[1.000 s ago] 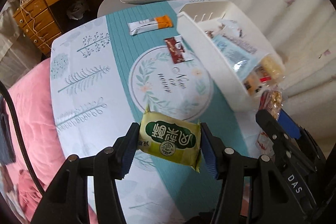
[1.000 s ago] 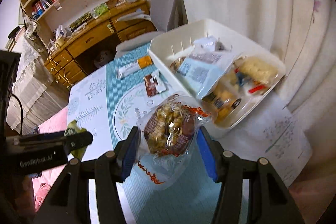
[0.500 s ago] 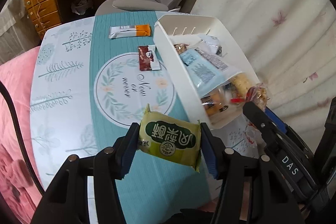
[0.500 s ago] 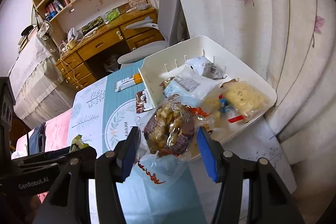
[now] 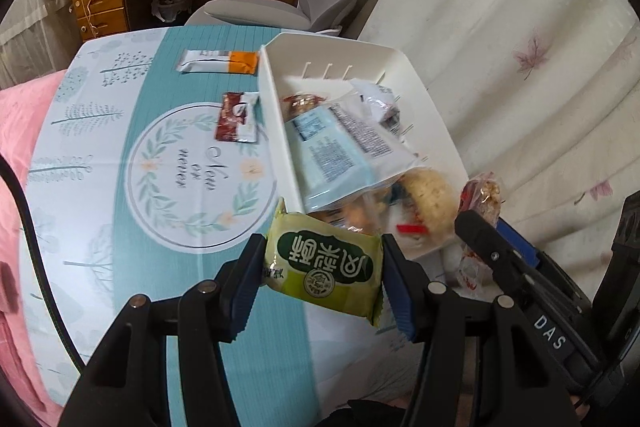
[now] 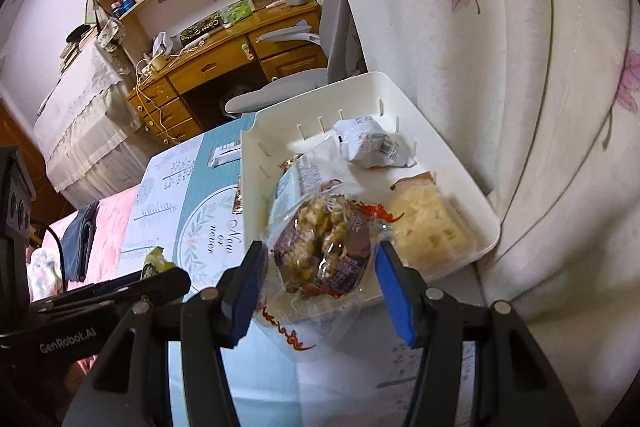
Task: Organize snacks
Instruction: 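Carry the nut pack and yellow-green packet over the white tray with both tools, then open both tools to release the nut pack and yellow-green packet into the tray, then withdraw both tools from the tray toward the remaining snacks on the table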
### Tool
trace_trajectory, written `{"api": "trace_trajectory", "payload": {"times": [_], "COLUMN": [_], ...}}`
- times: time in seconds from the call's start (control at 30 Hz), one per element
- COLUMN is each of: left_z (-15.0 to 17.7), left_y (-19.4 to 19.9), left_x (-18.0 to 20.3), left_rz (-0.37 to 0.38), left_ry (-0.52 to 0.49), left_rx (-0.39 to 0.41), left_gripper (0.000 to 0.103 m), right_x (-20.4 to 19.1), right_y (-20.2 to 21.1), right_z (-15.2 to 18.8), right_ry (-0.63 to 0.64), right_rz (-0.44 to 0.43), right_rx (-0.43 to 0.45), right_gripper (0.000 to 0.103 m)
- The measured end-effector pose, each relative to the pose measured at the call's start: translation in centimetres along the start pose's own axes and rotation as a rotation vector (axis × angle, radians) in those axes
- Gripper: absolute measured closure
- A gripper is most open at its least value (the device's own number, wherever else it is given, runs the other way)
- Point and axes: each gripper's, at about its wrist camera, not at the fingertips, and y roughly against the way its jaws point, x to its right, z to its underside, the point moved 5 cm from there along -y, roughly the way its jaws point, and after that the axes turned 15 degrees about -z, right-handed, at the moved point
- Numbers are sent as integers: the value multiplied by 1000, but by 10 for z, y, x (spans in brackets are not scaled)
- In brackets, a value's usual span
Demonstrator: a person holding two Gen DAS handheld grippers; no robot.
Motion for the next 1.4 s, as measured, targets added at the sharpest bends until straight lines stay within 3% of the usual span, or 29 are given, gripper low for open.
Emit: {"api": "trace_trajectory", "payload": {"times": [0.2, 0.37, 0.43, 0.53, 0.73, 0.87, 1.4], "left_z": [-7, -12, -14, -17, -22, -24, -30], "left_y": [-9, -14, -16, -16, -17, -14, -13], "left_x": [22, 29, 28, 23, 8, -5, -96], "left_rz": [0, -23, -32, -44, -81, -95, -81], "left_ry": [44, 69, 89, 119, 147, 142, 46], "left_rx": [15, 17, 17, 20, 12, 19, -28], "left_gripper": [47, 41, 39, 25, 21, 21, 21], "right_x": [22, 38, 44, 54, 62, 62, -17], "right_y": [1, -3, -8, -17, -19, -21, -45], "right_z": [-11, -20, -19, -17, -17, -18, 3], "right_ry": [40, 30, 13, -21, -56, -81, -125], "right_rz": [-39, -62, -70, -81, -81, -74, -27], "right_rx": [-14, -26, -48, -87, -80, -70, -46], "right_gripper": [46, 42, 41, 38, 23, 22, 22]}}
